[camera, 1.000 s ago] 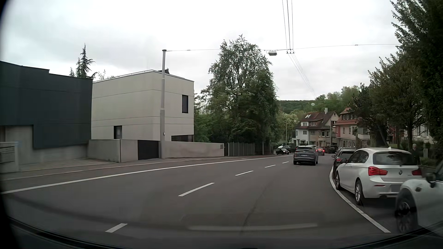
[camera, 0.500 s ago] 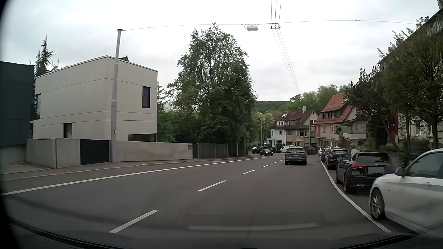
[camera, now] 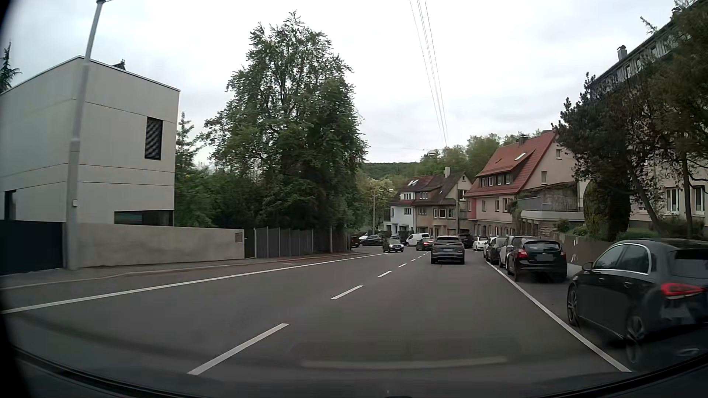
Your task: Follow the waypoints while adhering to traffic rules and regulations
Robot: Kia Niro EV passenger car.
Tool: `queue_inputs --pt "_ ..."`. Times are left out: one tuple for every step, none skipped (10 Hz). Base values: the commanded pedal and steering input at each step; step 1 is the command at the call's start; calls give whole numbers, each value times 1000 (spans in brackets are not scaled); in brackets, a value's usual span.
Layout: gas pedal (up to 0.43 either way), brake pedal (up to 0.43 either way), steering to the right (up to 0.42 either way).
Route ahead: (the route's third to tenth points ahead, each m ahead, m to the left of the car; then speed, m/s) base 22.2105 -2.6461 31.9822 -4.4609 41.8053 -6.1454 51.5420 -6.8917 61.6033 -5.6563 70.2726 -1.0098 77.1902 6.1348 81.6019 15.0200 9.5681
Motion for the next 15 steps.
queue_inputs --pt "39 0 99" --pt "47 0 96" --pt "47 0 93" --pt "47 0 90" --pt "47 0 85" --pt "47 0 77" --pt "47 0 66" --pt "47 0 58" --pt "47 0 49" --pt "47 0 39" --pt "47 0 33" --pt "47 0 26" --pt "47 0 18" --pt "47 0 13" --pt "47 0 12"
